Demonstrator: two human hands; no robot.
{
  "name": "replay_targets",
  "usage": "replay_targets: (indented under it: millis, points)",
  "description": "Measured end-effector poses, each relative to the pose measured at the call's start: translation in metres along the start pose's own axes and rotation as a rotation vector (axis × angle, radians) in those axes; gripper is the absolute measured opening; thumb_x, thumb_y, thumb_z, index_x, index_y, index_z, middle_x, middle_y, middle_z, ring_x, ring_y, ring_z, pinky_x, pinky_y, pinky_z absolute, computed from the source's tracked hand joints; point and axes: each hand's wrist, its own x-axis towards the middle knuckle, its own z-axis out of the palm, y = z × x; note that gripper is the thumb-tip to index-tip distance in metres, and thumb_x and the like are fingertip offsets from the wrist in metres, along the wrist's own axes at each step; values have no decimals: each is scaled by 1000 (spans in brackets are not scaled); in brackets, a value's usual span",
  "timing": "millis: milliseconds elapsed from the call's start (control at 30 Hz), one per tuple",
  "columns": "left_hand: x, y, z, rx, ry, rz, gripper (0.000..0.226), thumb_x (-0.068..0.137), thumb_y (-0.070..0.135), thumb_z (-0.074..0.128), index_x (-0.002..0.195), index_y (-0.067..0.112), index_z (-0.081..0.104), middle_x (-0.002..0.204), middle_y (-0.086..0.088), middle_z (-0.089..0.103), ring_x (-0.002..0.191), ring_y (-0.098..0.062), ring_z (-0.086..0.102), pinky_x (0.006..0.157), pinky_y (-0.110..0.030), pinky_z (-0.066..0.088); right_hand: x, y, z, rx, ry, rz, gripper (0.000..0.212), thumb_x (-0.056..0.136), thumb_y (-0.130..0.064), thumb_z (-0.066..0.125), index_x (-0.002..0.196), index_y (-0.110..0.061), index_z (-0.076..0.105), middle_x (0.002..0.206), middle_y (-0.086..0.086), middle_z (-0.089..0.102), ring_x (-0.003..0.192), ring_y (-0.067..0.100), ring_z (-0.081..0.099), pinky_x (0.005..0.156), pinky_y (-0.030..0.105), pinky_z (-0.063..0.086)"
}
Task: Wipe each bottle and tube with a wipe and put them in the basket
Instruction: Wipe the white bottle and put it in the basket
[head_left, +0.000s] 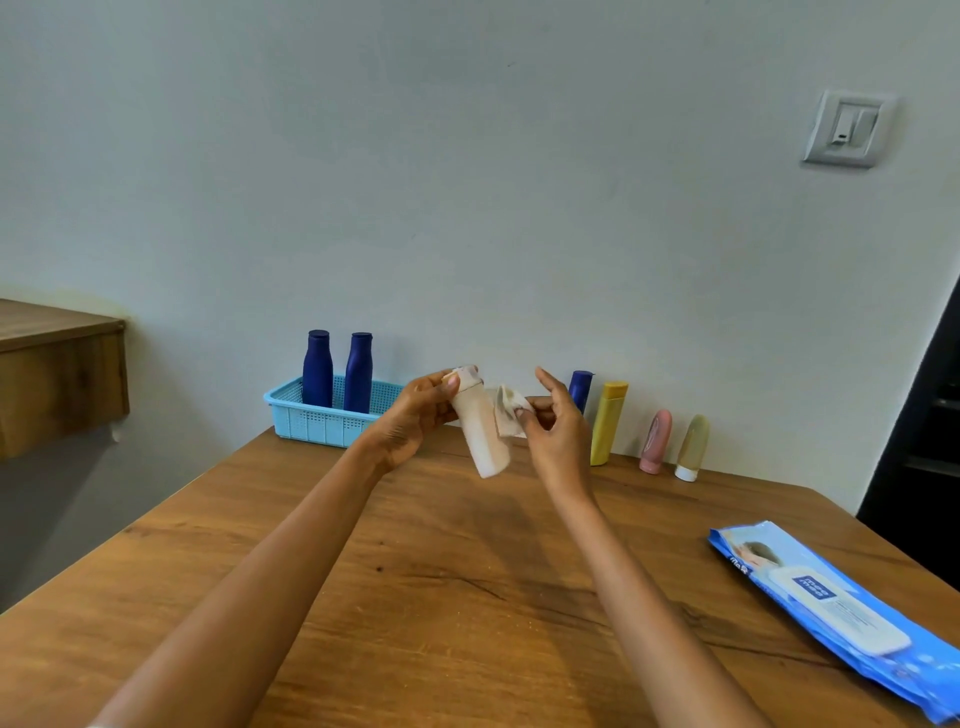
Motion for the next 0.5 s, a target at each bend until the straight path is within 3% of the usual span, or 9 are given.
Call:
replay_targets:
  millis: [200,367,500]
  points:
    - [2,2,9,39,-74,5,91,45,65,81,116,14,57,98,4,71,90,-8,65,80,-21,52,1,0,0,131,-82,53,36,86,-14,65,123,-13,61,109,-7,64,101,6,59,82,15,50]
    - [4,2,0,-24,-3,38,89,46,63,82,116,13,59,108,-4,65,97,-14,63,85,-24,52,1,-6,0,78,-213,29,22,81,-23,71,102,-18,71,99,-10,69,93,2,62,69,8,49]
    - [3,2,-7,-39,9,25,91,46,62,83,118,13,58,112,-5,64,101,-17,61,87,-28,52,-1,0,0,-89,-277,38,7,80,-24,71,85,-22,67,82,-17,62,76,-2,59,54,3,41]
